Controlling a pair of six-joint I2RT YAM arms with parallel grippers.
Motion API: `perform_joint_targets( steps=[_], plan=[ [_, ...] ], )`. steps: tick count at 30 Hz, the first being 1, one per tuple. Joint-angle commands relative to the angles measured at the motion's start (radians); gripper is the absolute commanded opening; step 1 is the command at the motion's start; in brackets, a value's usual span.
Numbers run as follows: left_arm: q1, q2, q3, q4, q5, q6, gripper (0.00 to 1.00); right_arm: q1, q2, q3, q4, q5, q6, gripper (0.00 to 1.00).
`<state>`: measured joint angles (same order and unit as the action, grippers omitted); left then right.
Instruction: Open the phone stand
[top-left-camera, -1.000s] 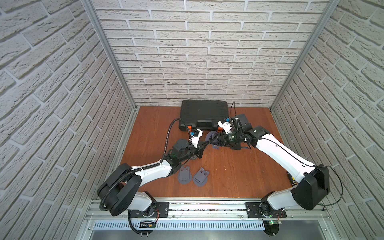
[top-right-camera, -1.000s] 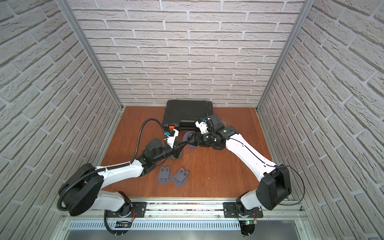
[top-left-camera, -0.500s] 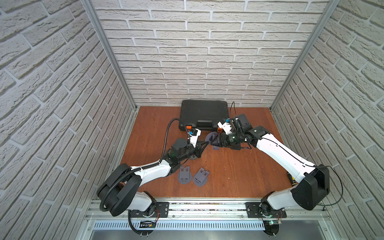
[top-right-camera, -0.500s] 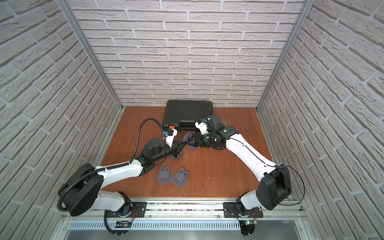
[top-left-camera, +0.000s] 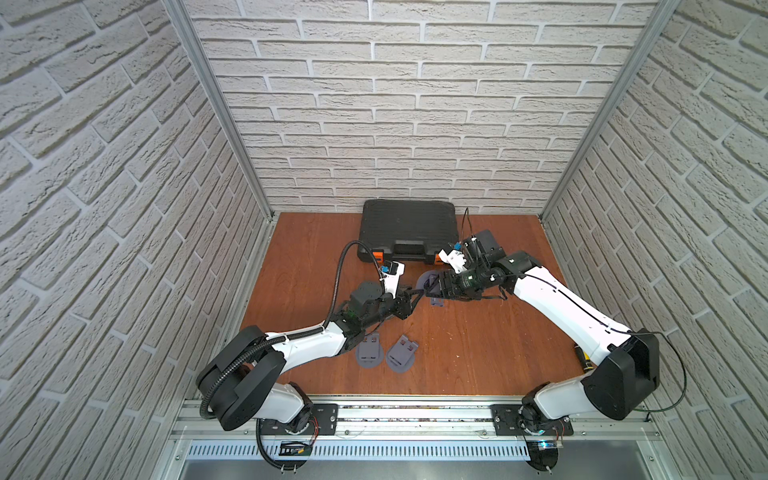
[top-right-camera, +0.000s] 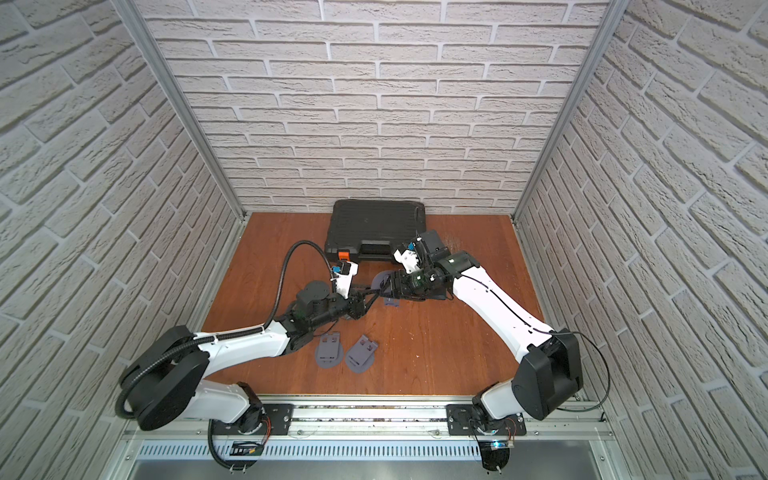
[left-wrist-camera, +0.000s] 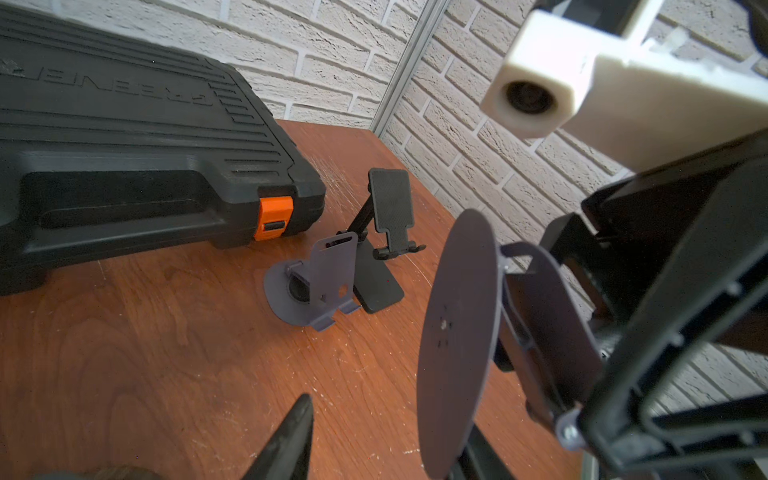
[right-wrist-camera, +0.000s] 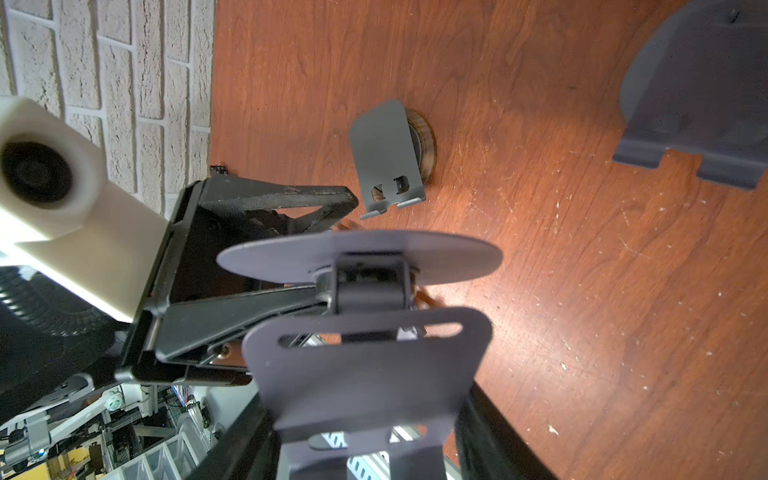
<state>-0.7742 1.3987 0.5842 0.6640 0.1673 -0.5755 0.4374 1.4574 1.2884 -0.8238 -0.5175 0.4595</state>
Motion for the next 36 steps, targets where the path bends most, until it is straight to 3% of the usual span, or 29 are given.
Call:
perform_joint_targets(
  steps=[1,12,22,29,36],
  plan=[
    [-0.014,-0.018,0.032,0.029,-0.011,0.026,0.50,-0.004,0.010,0.029,-0.003,-0.022,0.000,0.14],
    [-0.027,0.017,0.049,0.056,0.058,0.027,0.50,-0.003,0.042,0.054,0.026,-0.059,0.014,0.13],
    [-0.022,0.064,0.077,0.110,0.054,0.015,0.43,-0.004,0.046,0.045,0.025,-0.070,0.007,0.13],
    [-0.014,0.095,0.082,0.151,0.066,-0.010,0.29,-0.003,0.043,0.036,0.029,-0.069,0.006,0.13],
    [-0.011,0.098,0.085,0.154,0.077,-0.014,0.05,-0.003,0.047,0.028,0.044,-0.070,0.013,0.13]
  ],
)
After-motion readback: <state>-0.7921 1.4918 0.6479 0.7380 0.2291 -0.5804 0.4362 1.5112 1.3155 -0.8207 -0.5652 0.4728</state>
